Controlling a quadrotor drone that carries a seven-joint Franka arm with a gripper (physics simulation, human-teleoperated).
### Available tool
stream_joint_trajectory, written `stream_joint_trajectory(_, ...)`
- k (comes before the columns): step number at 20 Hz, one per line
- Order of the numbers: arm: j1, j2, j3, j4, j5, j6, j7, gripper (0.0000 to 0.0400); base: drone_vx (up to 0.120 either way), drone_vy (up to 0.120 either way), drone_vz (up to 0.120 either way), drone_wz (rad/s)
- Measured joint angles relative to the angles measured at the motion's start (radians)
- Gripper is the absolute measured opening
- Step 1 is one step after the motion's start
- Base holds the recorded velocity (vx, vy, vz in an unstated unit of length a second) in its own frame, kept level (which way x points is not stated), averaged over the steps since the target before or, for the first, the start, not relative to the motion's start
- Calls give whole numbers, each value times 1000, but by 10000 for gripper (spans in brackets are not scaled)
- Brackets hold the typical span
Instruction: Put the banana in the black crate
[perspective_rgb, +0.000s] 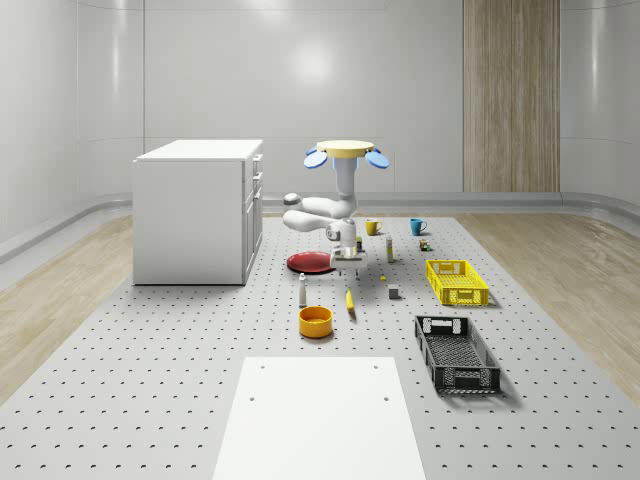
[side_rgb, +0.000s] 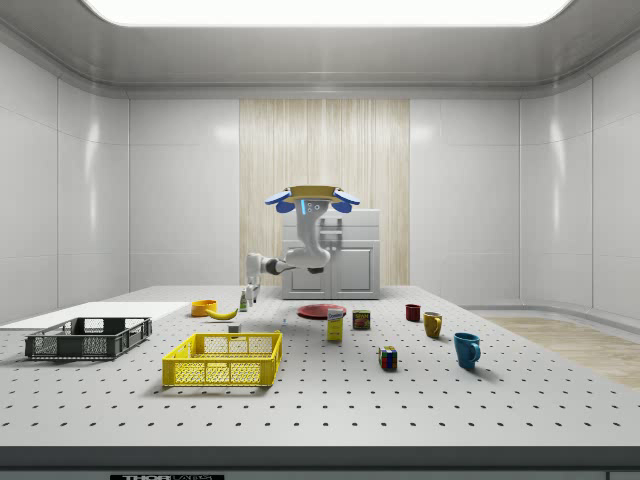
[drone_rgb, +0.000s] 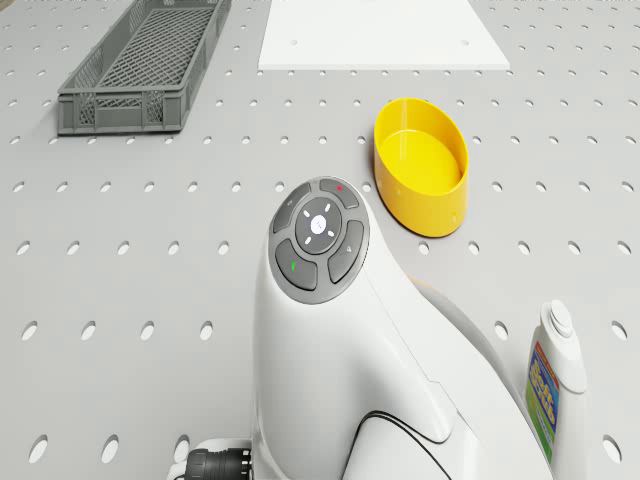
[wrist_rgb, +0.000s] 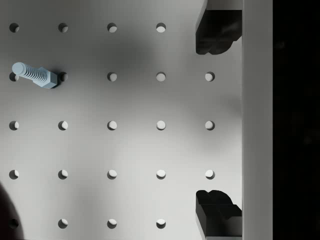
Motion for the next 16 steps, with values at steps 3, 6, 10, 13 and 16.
stream_joint_trajectory(3, 0, -2, 0, 0, 1, 2, 0, 400, 120, 0, 0, 0)
stream_joint_trajectory(6, -1, -5, 1, 0, 2, 4, 1, 400, 120, 0, 0, 0)
stream_joint_trajectory(10, -2, -7, 1, 0, 3, 7, 1, 400, 120, 0, 0, 0)
stream_joint_trajectory(13, -2, -9, 1, 0, 4, 9, 1, 400, 120, 0, 0, 0)
stream_joint_trajectory(16, -2, -11, 2, 0, 4, 11, 2, 400, 120, 0, -107, 0)
